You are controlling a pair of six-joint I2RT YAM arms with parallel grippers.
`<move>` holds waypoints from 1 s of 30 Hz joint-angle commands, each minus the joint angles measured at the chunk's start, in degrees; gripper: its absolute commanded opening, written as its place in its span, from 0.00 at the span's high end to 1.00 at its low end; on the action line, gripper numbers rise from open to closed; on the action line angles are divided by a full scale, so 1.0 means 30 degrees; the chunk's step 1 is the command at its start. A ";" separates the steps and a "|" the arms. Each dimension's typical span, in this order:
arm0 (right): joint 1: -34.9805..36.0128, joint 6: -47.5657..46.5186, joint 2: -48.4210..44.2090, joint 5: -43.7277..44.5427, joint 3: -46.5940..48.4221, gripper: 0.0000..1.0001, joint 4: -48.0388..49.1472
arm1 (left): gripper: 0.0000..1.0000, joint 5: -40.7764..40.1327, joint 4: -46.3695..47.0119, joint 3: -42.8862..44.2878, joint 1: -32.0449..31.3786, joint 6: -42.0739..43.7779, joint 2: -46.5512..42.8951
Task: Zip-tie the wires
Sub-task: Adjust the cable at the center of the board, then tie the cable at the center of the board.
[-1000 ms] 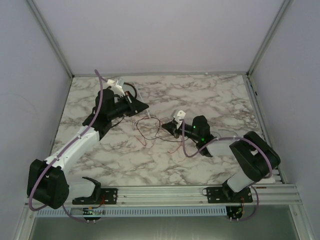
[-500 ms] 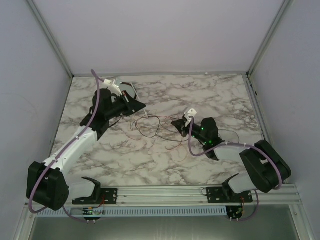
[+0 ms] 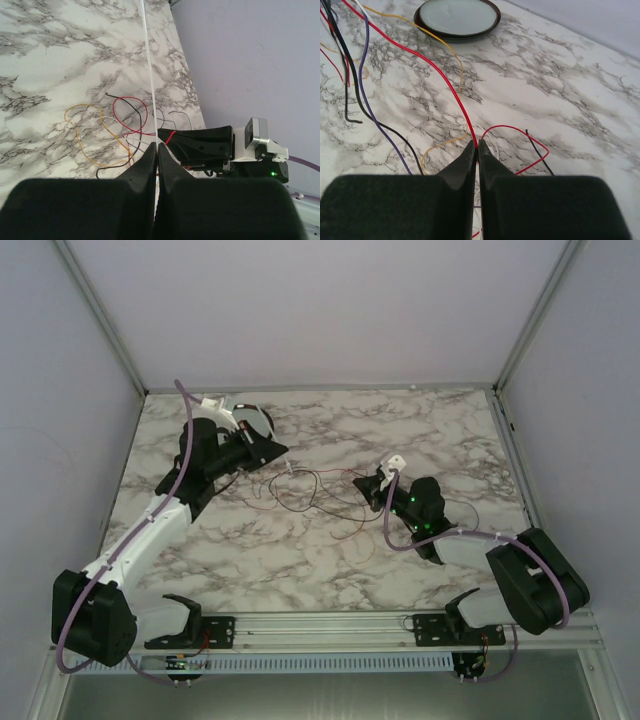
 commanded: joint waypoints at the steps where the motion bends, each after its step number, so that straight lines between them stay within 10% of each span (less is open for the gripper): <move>1: -0.0124 0.0329 0.0062 0.0169 0.0390 1.00 -0.0121 | 1.00 0.0242 0.0457 -0.0137 0.0123 -0.0127 -0.0619; 6: -0.0095 -0.0082 0.0127 -0.0874 0.0918 0.98 -0.0751 | 1.00 0.0459 0.0621 -0.0123 0.0115 -0.0028 -0.0575; 13: -0.0120 -0.0649 -0.1179 -0.1149 0.0739 0.65 -0.1165 | 1.00 0.0716 0.0713 0.0126 0.0123 0.0184 -0.0265; 22: -0.0153 -0.0600 -0.2524 -0.2442 0.1682 0.62 -0.1244 | 1.00 0.0723 0.0158 0.0597 0.0121 0.0634 -0.0046; 30: -0.0095 0.6700 0.0848 -0.5260 0.6823 0.61 -0.0766 | 1.00 0.1053 0.0365 0.0473 0.0116 0.0529 0.0049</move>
